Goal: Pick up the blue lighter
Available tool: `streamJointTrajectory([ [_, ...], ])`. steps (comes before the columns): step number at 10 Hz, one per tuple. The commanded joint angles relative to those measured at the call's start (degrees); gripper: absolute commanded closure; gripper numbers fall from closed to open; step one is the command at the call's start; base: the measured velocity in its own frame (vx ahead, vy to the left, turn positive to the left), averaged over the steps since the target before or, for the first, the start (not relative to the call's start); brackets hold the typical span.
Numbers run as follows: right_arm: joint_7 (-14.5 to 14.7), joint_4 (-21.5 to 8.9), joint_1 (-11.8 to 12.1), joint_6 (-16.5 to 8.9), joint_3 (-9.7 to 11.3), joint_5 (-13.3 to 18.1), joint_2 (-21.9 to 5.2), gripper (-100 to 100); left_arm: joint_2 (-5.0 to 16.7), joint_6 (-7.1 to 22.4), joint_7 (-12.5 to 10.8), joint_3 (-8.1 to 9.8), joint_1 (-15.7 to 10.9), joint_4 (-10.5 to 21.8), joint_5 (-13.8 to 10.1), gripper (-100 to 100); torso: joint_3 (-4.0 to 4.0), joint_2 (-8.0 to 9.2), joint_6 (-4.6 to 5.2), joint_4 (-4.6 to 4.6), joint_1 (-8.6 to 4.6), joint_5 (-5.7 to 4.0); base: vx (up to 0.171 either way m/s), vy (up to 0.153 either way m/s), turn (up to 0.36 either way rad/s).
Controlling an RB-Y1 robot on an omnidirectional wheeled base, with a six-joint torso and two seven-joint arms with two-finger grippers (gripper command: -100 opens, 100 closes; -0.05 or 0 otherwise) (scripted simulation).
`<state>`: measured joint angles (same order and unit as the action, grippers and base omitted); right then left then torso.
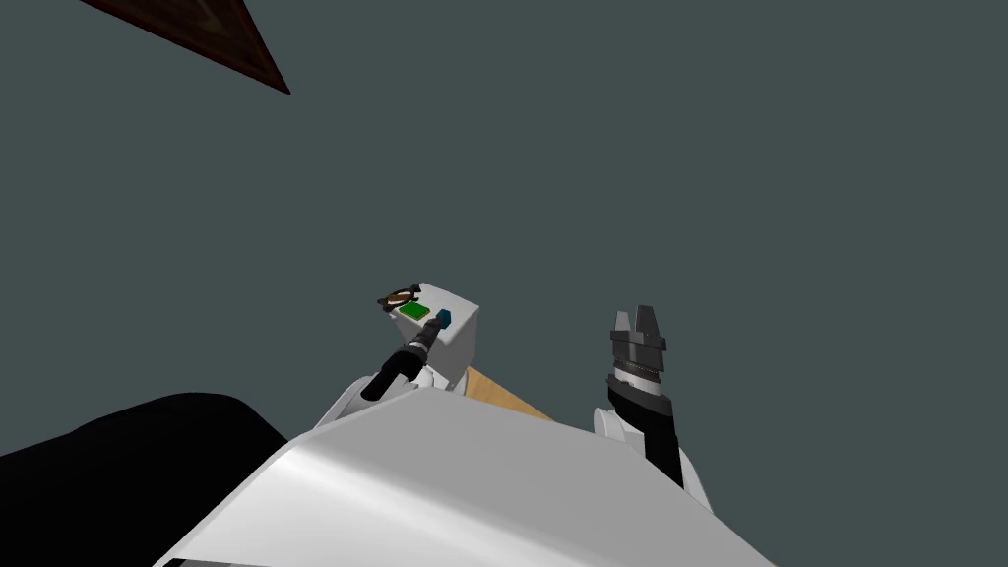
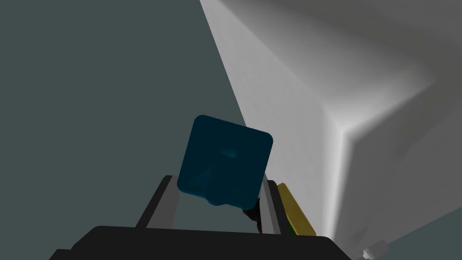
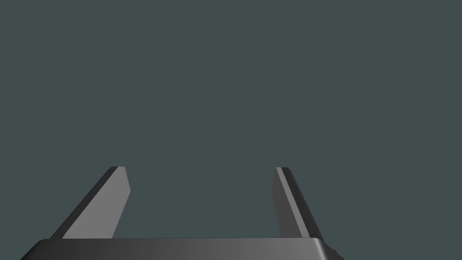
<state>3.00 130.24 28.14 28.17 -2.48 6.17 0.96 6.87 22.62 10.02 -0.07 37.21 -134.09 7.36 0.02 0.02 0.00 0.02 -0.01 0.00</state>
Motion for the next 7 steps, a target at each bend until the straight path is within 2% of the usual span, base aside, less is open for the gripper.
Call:
streamJointTrajectory([
  [1, 0.0, 0.0, 0.0, 0.0, 0.0, 0.0, 0.0, 0, 0.0, 0.0, 0.0, 0.0, 0.0, 0.0, 0.0, 100, 0.0, 0.0, 0.0, 0.0, 0.0, 0.0, 0.0, 0.0, 0.0],
  [2, 0.0, 0.0, 0.0, 0.0, 0.0, 0.0, 0.0, 0, 0.0, 0.0, 0.0, 0.0, 0.0, 0.0, 0.0, 0, 0.0, 0.0, 0.0, 0.0, 0.0, 0.0, 0.0, 0.0, 0.0],
  [3, 0.0, 0.0, 0.0, 0.0, 0.0, 0.0, 0.0, 0, 1.26, -1.14, -0.04, -0.94, 1.88, -0.92, -0.65, 100, 0.0, 0.0, 0.0, 0.0, 0.0, 0.0, 0.015, -0.011, 0.227],
  [5, 0.0, 0.0, 0.01, 0.0, 0.0, 0.0, 0.0, 0, 2.86, -2.46, -0.07, -2.12, 4.1, -2.02, -1.46, 100, -0.02, -0.02, -0.05, -0.02, -0.1, -0.01, 0.024, -0.042, 0.183],
  [6, 0.0, 0.0, 0.01, 0.0, 0.0, 0.0, 0.0, 0, 2.38, -2.08, -0.09, -1.57, 3.26, -1.37, -1.22, 100, -0.03, -0.04, -0.03, -0.02, -0.16, -0.02, 0.008, -0.024, 0.033],
  [7, 0.0, 0.0, 0.0, 0.0, 0.0, 0.0, 0.0, 0, 2.46, -2.23, -0.12, -1.64, 3.39, -1.37, -1.29, 0, -0.02, -0.04, 0.02, -0.01, -0.11, -0.02, 0.0, 0.0, 0.0],
])
